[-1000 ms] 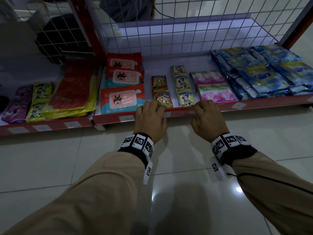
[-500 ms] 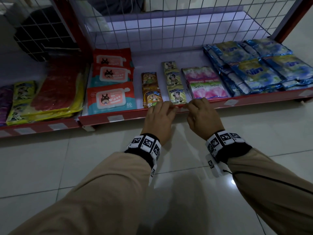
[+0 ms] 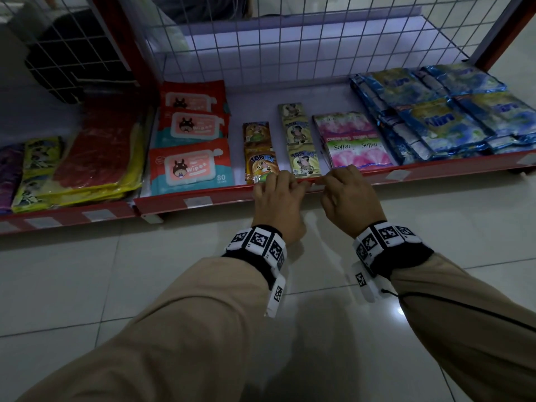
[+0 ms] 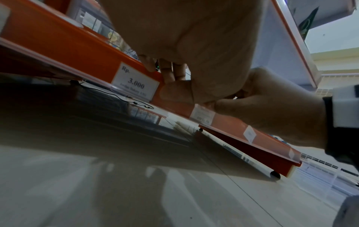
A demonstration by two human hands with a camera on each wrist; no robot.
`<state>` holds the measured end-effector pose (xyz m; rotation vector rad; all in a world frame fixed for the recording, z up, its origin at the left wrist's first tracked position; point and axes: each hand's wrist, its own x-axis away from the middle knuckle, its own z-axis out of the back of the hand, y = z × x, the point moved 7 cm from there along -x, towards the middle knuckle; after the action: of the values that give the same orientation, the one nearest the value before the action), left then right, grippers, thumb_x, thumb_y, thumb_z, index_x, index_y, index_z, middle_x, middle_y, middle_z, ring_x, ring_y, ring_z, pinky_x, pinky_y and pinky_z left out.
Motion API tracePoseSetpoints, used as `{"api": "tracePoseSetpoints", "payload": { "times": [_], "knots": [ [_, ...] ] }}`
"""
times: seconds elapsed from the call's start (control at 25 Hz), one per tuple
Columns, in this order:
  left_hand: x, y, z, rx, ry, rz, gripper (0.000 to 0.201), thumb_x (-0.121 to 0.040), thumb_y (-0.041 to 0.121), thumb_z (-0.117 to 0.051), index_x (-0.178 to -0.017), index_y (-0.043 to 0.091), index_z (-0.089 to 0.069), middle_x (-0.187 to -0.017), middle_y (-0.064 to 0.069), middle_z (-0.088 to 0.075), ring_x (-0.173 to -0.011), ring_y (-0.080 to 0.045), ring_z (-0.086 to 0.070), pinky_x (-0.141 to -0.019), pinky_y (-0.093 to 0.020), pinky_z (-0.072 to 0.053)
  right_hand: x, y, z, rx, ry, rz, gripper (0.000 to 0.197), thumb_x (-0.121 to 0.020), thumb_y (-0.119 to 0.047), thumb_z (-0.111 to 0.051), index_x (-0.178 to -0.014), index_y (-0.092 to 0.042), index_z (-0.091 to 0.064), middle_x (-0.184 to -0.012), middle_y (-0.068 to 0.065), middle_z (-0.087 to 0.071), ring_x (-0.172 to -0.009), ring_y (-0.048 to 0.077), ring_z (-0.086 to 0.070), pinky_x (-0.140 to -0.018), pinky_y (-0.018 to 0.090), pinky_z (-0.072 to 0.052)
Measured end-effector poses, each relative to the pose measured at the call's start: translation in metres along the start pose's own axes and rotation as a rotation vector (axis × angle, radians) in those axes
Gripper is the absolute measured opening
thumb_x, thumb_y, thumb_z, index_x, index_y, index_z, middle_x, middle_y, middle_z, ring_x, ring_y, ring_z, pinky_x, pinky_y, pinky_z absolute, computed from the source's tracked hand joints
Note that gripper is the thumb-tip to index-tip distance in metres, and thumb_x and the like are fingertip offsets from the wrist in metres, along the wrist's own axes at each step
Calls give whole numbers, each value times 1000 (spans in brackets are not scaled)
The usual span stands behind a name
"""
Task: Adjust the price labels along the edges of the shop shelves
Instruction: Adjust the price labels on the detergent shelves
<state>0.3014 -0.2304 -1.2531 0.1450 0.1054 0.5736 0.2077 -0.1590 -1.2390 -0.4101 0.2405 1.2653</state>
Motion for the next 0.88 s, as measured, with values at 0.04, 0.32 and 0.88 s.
{"api": "tracePoseSetpoints", "payload": {
  "times": [0.04, 0.32, 0.88],
  "knots": [
    [0, 0, 0, 4, -2, 5, 65, -68, 23, -64, -131, 30, -45, -120, -2, -38, -113, -25, -33, -89, -38, -23, 1, 1, -1, 9, -16, 4, 18, -74, -4, -62, -91, 0, -66, -89, 17, -63, -85, 35, -55, -71, 40, -48],
    [2, 4, -1, -62, 0, 4, 64, -65, 25, -61, -128, 28, -46, -117, -3, -38, -111, -26, -34, -86, -39, -24, -3, -1, -4, 13, -57, -25, 20, -72, -5, -63, -92, -1, -65, -87, 17, -60, -86, 35, -51, -72, 40, -43],
    [3, 1, 0, -46, -13, 5, 63, -66, 27, -59, -127, 26, -45, -123, -2, -40, -117, -24, -35, -91, -42, -26, -9, 7, -16, 53, -246, -110, 20, -85, -7, -54, -103, -2, -62, -104, 18, -55, -99, 33, -44, -84, 39, -36]
  ]
}}
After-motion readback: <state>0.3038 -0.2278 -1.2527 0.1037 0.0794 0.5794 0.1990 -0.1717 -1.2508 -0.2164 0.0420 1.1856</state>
